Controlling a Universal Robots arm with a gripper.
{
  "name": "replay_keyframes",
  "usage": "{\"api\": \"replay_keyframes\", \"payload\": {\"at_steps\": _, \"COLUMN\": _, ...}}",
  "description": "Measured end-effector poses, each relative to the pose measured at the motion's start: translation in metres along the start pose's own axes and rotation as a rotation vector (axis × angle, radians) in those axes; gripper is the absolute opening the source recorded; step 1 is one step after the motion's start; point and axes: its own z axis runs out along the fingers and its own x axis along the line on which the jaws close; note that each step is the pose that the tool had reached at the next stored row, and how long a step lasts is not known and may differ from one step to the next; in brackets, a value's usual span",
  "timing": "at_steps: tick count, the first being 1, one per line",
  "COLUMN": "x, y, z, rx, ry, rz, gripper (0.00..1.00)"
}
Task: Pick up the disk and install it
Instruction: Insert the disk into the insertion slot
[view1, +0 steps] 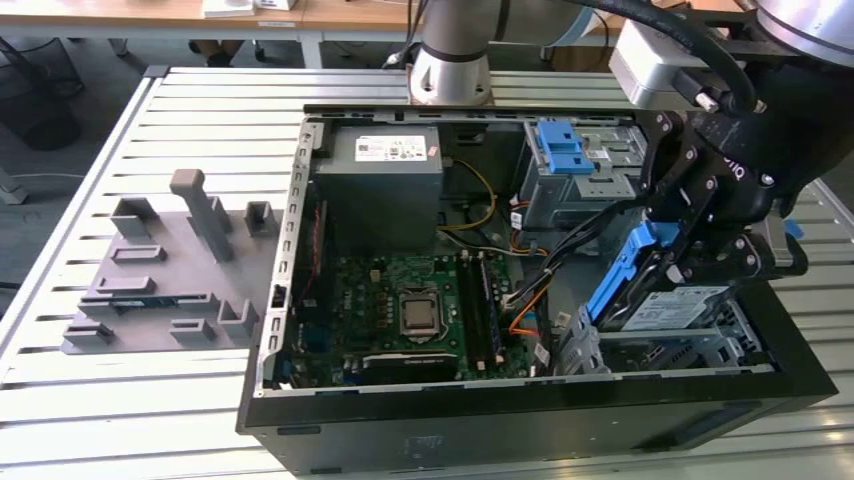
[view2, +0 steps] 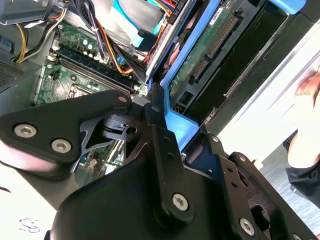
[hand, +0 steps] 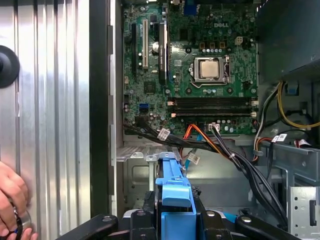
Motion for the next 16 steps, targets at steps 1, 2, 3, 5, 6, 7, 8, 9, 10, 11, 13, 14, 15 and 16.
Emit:
{"api": "replay_keyframes", "payload": {"at_steps": 1, "x": 0.0000, "y": 0.0000, "z": 0.0006, "rx": 0.0000, "ry": -0.0001, "rz": 0.000, "gripper": 0.36}}
{"api": "replay_keyframes", "payload": {"at_steps": 2, "x": 0.0000, "y": 0.0000, "z": 0.0012, "rx": 0.0000, "ry": 0.0000, "rz": 0.000, "gripper": 0.36}}
{"api": "replay_keyframes", "payload": {"at_steps": 3, "x": 0.0000, "y": 0.0000, "z": 0.0019, "rx": 0.0001, "ry": -0.0001, "rz": 0.000, "gripper": 0.36}}
{"api": "replay_keyframes", "payload": {"at_steps": 5, "x": 0.0000, "y": 0.0000, "z": 0.0030, "rx": 0.0000, "ry": 0.0000, "rz": 0.000, "gripper": 0.36}}
{"api": "replay_keyframes", "payload": {"at_steps": 6, "x": 0.0000, "y": -0.0001, "z": 0.0036, "rx": 0.0000, "ry": 0.0000, "rz": 0.000, "gripper": 0.36}}
{"api": "replay_keyframes", "payload": {"at_steps": 7, "x": 0.0000, "y": -0.0001, "z": 0.0042, "rx": 0.0000, "ry": 0.0000, "rz": 0.000, "gripper": 0.36}}
{"api": "replay_keyframes", "payload": {"at_steps": 8, "x": 0.0000, "y": -0.0001, "z": 0.0048, "rx": 0.0000, "ry": 0.0000, "rz": 0.000, "gripper": 0.36}}
{"api": "replay_keyframes", "payload": {"at_steps": 9, "x": 0.0000, "y": -0.0001, "z": 0.0053, "rx": 0.0000, "ry": 0.0000, "rz": 0.000, "gripper": 0.36}}
{"api": "replay_keyframes", "payload": {"at_steps": 10, "x": 0.0000, "y": -0.0001, "z": 0.0058, "rx": 0.0000, "ry": 0.0001, "rz": 0.000, "gripper": 0.36}}
{"api": "replay_keyframes", "payload": {"at_steps": 11, "x": 0.0000, "y": -0.0001, "z": 0.0064, "rx": 0.0000, "ry": -0.0001, "rz": 0.000, "gripper": 0.36}}
{"api": "replay_keyframes", "payload": {"at_steps": 13, "x": 0.0000, "y": -0.0001, "z": 0.0075, "rx": 0.0000, "ry": 0.0000, "rz": 0.000, "gripper": 0.36}}
{"api": "replay_keyframes", "payload": {"at_steps": 14, "x": -0.0001, "y": -0.0001, "z": 0.0080, "rx": 0.0000, "ry": -0.0001, "rz": 0.000, "gripper": 0.36}}
{"api": "replay_keyframes", "payload": {"at_steps": 15, "x": -0.0001, "y": -0.0002, "z": 0.0085, "rx": 0.0000, "ry": 0.0000, "rz": 0.000, "gripper": 0.36}}
{"api": "replay_keyframes", "payload": {"at_steps": 16, "x": -0.0001, "y": -0.0002, "z": 0.0091, "rx": 0.0000, "ry": 0.0000, "rz": 0.000, "gripper": 0.36}}
